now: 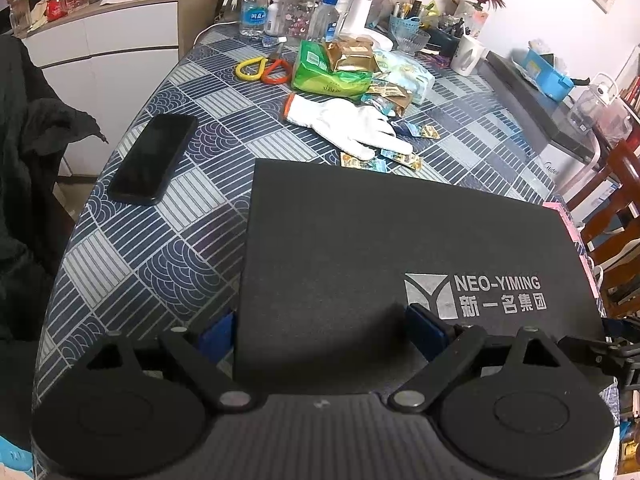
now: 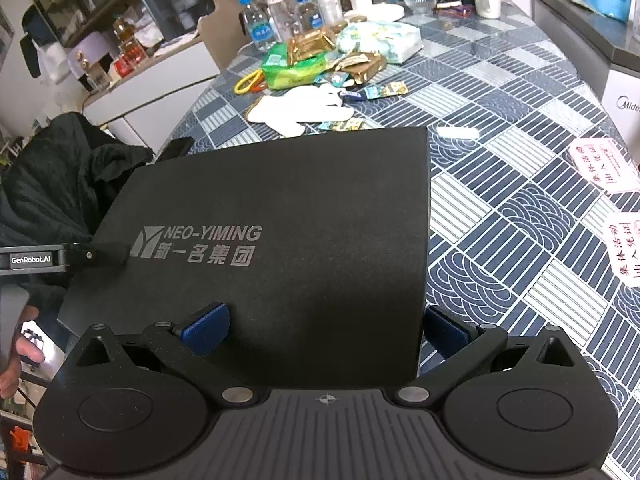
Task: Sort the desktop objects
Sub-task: 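Press the lid down onto the box with both tools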
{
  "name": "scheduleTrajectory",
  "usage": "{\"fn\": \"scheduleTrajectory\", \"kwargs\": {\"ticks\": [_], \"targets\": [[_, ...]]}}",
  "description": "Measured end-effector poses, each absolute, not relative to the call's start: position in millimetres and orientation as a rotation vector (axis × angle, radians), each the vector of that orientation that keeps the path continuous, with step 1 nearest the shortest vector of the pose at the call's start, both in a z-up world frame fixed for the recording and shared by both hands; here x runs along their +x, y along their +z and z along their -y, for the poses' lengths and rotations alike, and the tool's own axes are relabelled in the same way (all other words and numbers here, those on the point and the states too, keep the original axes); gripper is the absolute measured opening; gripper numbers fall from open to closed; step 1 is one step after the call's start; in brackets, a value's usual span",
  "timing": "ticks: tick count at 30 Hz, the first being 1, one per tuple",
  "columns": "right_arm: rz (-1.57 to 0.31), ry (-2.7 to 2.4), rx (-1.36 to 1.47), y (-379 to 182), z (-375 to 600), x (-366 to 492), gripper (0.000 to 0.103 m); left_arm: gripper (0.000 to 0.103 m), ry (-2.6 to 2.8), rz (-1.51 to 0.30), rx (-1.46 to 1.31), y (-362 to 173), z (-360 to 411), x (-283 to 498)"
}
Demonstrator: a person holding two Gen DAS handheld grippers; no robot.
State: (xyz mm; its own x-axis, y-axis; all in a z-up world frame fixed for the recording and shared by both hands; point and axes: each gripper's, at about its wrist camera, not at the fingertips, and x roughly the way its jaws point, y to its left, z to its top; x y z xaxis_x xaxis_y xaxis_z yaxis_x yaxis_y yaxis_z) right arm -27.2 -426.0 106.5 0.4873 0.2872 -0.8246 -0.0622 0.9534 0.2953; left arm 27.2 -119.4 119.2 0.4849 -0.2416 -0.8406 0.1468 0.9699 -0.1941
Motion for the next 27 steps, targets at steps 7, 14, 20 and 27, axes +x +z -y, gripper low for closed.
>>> {"fn": "scheduleTrajectory", "kwargs": {"ticks": [7, 14, 20, 27], "targets": [[-1.051, 0.219, 0.229, 103.0, 425.3, -26.3, 0.103, 0.103, -0.228, -1.044, -0.106, 115.8, 119.4, 28.3], [-1.06, 0.223, 0.224, 99.2, 424.9, -26.3, 0.103, 0.103, -0.225, -1.045, -0.104, 112.5, 120.1, 28.3], [-1.067, 0.224, 0.218, 95.9, 424.9, -25.1, 0.103, 0.103, -0.224, -1.045, -0.104, 109.7, 119.9, 28.8], [-1.069, 0.225, 0.225, 94.2, 426.5, -25.0, 0.103, 0.103, -0.224, -1.04, -0.097, 108.6, 121.0, 28.1]]}}
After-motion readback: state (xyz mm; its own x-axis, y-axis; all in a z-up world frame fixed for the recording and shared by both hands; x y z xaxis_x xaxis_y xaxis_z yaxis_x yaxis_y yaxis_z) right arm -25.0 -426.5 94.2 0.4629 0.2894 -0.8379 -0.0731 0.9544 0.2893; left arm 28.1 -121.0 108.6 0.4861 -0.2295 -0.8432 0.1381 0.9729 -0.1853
